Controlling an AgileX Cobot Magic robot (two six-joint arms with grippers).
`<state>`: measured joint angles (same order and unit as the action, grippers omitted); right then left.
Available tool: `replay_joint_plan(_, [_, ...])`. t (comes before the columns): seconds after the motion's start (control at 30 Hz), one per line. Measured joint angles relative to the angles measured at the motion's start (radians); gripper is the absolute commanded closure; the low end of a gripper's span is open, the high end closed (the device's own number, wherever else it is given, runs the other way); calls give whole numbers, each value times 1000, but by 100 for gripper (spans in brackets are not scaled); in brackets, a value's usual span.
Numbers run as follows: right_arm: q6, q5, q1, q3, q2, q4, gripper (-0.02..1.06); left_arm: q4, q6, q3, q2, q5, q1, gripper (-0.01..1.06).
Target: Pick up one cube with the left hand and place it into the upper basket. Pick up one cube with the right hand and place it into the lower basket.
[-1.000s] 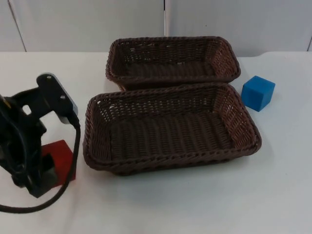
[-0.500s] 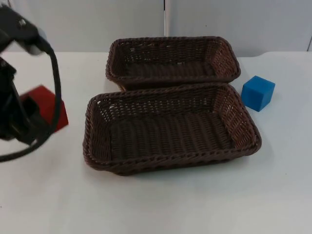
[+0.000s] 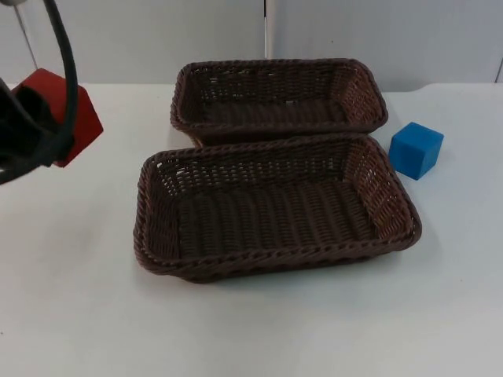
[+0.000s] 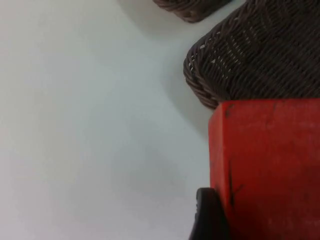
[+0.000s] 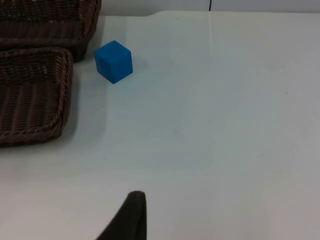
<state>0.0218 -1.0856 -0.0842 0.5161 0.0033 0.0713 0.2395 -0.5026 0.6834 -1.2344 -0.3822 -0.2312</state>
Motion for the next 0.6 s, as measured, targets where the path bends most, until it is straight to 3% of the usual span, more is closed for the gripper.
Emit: replay_joint_plan(0.6, [0,0,0,0,0,0,-1,123,11,0,0,61,0,105])
